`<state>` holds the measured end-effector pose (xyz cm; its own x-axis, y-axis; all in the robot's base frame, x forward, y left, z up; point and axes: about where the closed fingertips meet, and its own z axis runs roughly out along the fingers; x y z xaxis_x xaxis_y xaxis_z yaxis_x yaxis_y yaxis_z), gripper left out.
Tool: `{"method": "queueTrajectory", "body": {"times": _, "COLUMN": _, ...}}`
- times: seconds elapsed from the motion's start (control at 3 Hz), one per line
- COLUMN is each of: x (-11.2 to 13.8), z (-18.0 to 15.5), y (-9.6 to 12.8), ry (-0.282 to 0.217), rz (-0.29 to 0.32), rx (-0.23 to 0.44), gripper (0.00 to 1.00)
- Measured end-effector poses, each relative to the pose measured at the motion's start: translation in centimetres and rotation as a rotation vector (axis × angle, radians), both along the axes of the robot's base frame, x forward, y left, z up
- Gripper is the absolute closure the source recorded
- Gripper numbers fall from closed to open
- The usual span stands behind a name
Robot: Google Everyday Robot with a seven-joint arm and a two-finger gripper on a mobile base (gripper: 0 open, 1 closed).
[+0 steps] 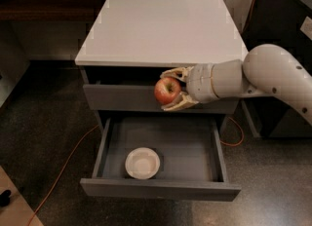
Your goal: Pick apple from middle drawer and place on counter
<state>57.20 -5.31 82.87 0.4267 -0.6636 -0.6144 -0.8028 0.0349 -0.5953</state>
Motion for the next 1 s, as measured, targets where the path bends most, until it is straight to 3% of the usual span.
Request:
{"method": "queueTrajectory", "body": {"times": 0.33, "x": 0.4, "z": 2.8, "y": 0.2, "ry": -0.035, "rz": 0.031, "rx": -0.005, "gripper": 1.0}}
{"method": "queueTrajectory", "body": {"times": 1.0, "x": 4.6, "z": 5.6, "y": 1.4, "ry": -0.034, "rz": 0.087, "rx": 0.035, "gripper": 1.0}}
